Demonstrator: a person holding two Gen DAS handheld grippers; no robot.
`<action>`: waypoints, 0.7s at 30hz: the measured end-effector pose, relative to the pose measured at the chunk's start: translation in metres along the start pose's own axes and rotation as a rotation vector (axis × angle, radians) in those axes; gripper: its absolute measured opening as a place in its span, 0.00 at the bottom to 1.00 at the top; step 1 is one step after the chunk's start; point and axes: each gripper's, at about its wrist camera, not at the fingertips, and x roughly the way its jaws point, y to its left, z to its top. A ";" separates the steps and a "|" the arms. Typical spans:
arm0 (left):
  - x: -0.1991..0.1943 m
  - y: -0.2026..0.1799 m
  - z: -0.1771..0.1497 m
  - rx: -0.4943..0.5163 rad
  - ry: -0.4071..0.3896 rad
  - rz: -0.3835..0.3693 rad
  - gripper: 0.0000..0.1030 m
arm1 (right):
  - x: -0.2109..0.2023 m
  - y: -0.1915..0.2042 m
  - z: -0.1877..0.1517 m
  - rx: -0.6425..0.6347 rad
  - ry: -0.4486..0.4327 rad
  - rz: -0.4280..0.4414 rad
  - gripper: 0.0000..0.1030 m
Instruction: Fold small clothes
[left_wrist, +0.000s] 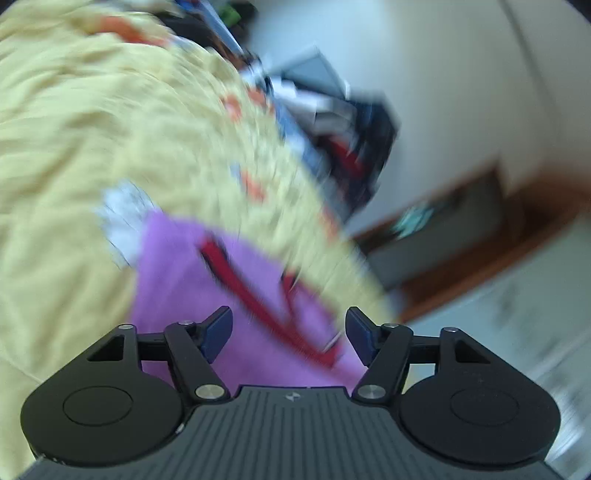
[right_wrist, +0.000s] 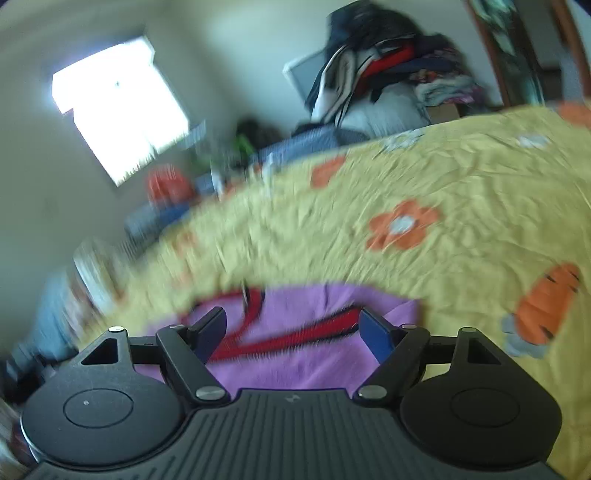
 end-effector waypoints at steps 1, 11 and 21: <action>0.015 -0.010 -0.010 0.061 0.026 0.039 0.68 | 0.016 0.013 -0.005 -0.042 0.045 -0.004 0.77; 0.015 0.004 -0.013 0.108 0.013 0.249 0.59 | 0.056 0.038 -0.023 -0.319 0.159 -0.275 0.94; -0.020 -0.052 -0.133 0.425 0.043 0.289 0.81 | 0.010 0.094 -0.130 -0.472 0.161 -0.238 1.00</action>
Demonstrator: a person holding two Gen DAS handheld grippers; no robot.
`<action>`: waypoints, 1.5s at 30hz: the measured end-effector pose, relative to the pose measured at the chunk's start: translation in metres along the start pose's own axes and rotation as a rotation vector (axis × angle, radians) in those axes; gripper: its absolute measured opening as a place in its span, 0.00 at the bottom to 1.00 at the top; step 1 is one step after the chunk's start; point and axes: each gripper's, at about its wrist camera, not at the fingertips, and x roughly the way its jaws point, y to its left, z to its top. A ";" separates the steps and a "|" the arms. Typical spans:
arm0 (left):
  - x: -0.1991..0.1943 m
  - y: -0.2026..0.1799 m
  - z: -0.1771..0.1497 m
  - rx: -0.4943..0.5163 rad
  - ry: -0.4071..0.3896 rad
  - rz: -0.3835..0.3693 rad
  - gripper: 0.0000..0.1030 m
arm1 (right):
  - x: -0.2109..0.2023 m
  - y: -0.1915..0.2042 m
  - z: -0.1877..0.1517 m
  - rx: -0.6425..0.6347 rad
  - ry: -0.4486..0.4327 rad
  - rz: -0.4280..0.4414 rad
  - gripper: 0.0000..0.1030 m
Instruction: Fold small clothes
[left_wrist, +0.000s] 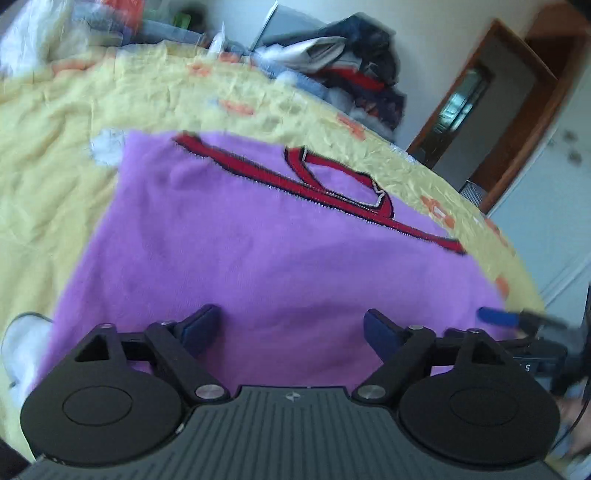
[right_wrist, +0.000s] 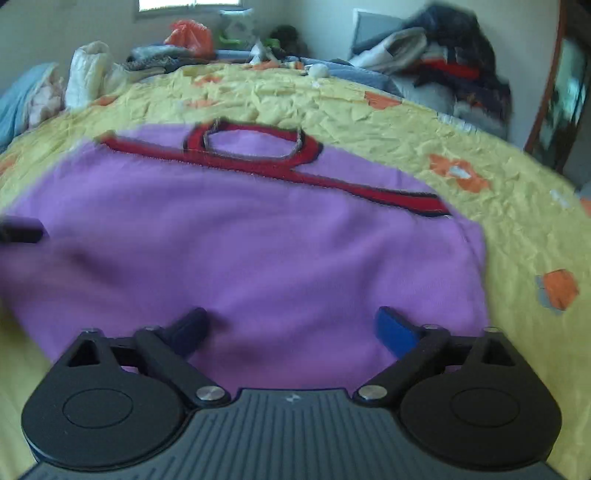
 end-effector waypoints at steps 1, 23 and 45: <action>-0.004 0.005 -0.004 0.034 -0.013 0.023 0.80 | -0.005 -0.016 -0.007 0.045 -0.001 0.033 1.00; 0.020 -0.050 0.056 0.127 -0.055 0.208 0.98 | 0.091 0.000 0.051 0.246 -0.044 -0.014 1.00; 0.105 -0.022 0.072 0.109 -0.023 0.346 1.00 | 0.143 -0.015 0.072 0.188 -0.015 -0.158 1.00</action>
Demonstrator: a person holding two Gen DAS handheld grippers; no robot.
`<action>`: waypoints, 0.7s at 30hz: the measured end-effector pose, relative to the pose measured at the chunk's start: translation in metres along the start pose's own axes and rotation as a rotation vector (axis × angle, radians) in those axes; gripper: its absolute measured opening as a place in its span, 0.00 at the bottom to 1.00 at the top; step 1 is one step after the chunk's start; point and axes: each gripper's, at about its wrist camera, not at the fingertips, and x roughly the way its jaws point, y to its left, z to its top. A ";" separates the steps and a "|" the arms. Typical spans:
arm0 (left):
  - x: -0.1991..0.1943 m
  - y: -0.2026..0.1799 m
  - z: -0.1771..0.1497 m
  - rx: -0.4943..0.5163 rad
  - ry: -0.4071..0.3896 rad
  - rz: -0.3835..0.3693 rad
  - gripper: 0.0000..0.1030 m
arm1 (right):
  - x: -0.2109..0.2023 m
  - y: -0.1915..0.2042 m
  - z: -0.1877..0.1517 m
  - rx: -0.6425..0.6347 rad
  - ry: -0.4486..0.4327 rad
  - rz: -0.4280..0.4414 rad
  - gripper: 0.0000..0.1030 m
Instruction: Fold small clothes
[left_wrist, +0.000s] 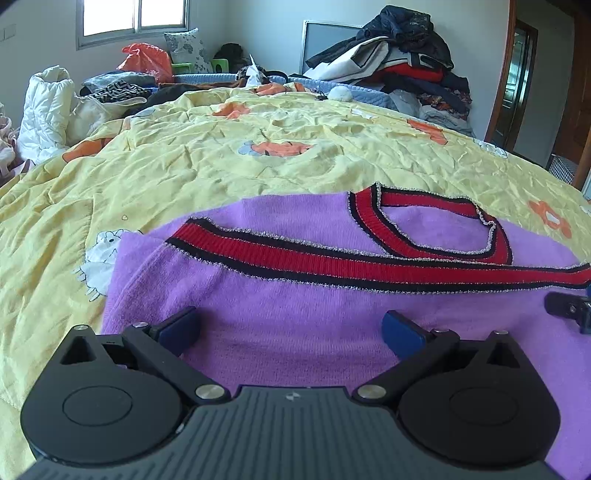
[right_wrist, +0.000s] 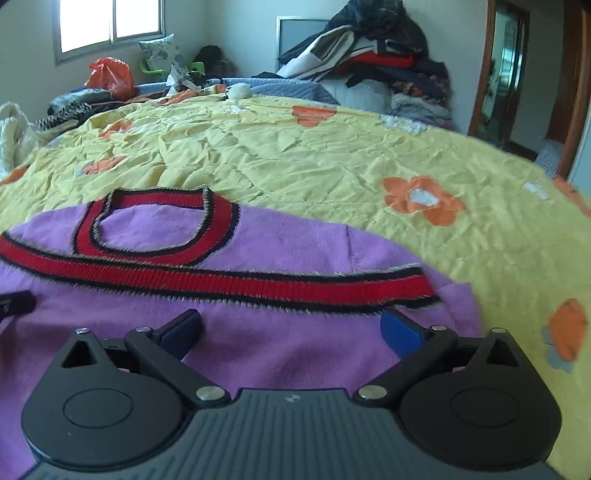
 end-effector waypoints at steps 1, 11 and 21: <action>0.000 -0.001 0.000 0.001 0.000 0.001 1.00 | -0.008 0.006 -0.003 -0.008 0.002 0.011 1.00; -0.013 0.000 -0.001 0.036 0.002 -0.025 1.00 | -0.038 0.018 -0.026 -0.015 -0.001 0.014 1.00; -0.081 0.054 -0.055 0.148 0.016 -0.104 1.00 | -0.119 0.024 -0.100 -0.079 0.062 0.052 1.00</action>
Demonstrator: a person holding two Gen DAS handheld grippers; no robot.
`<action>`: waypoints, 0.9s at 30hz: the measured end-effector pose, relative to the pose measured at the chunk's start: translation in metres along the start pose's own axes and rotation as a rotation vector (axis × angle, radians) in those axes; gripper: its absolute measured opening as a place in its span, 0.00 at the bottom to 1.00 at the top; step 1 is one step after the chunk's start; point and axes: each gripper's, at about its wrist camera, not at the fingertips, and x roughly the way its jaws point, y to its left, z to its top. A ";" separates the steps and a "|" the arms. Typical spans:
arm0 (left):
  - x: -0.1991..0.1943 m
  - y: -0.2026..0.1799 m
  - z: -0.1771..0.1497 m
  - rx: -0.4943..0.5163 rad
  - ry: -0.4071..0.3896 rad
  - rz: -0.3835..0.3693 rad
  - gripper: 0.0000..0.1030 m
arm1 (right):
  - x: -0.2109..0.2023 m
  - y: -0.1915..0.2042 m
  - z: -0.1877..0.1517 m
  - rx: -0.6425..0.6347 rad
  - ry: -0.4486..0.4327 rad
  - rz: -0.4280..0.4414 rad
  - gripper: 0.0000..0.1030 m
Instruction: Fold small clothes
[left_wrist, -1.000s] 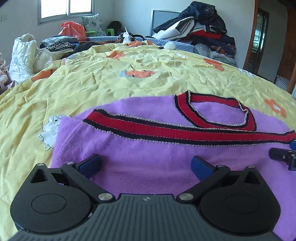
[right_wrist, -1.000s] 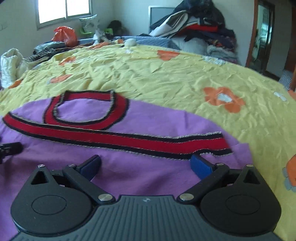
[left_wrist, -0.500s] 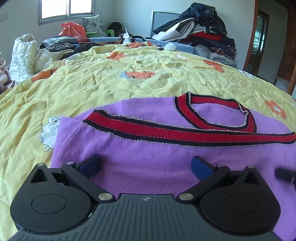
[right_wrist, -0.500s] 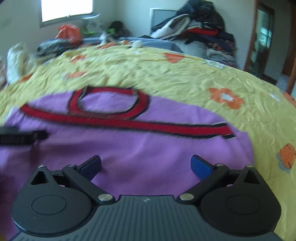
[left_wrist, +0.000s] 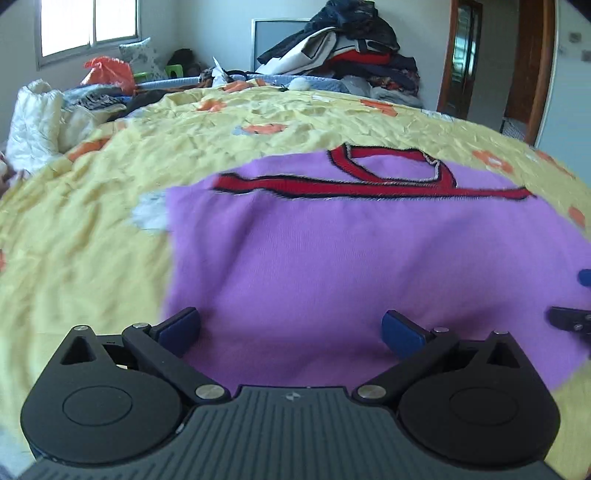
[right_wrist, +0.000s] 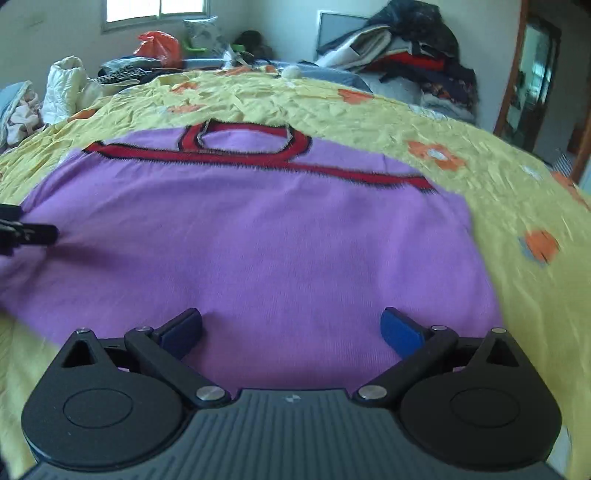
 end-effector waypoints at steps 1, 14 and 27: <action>-0.004 0.012 0.001 -0.019 -0.004 -0.007 1.00 | -0.008 0.004 -0.001 0.010 0.015 -0.008 1.00; 0.087 0.146 0.066 -0.555 0.102 -0.547 1.00 | -0.050 0.175 -0.018 -0.355 -0.290 0.174 1.00; 0.169 0.142 0.097 -0.570 0.333 -0.695 0.09 | -0.053 0.244 -0.036 -0.689 -0.357 0.086 1.00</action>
